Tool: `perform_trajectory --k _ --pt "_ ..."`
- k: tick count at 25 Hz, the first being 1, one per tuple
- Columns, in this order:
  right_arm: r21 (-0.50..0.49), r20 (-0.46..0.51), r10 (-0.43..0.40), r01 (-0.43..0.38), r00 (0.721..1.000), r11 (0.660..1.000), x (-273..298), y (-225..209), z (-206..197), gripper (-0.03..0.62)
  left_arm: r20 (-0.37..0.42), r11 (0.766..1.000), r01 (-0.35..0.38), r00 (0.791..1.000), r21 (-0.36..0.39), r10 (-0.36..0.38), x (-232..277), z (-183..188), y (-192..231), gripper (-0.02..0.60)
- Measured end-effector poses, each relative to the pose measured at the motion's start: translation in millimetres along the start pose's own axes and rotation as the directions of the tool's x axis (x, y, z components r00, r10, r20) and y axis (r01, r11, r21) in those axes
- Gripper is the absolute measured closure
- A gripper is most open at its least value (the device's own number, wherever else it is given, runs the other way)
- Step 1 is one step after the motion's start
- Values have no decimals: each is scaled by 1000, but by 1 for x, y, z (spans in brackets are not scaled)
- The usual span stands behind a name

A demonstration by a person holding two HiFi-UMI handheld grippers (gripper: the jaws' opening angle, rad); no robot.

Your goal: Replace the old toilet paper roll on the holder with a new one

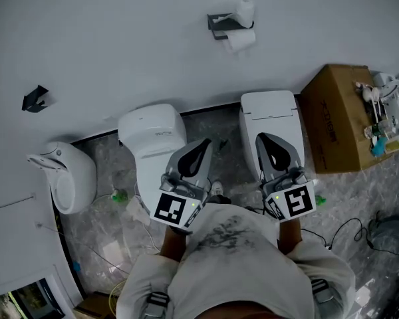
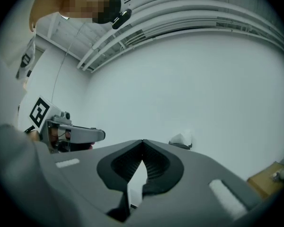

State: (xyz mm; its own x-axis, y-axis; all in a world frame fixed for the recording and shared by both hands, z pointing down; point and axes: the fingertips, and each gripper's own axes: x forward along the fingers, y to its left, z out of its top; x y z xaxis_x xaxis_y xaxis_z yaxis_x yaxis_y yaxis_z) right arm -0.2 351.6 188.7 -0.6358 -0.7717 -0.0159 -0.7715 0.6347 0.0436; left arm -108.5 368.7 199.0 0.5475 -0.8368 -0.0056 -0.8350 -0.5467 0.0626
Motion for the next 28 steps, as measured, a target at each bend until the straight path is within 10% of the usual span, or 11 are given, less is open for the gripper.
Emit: perform_trajectory --k 28 --pt "-25 -85 -89 88 992 996 139 -115 -37 592 -52 998 47 997 -38 -49 160 -17 109 580"
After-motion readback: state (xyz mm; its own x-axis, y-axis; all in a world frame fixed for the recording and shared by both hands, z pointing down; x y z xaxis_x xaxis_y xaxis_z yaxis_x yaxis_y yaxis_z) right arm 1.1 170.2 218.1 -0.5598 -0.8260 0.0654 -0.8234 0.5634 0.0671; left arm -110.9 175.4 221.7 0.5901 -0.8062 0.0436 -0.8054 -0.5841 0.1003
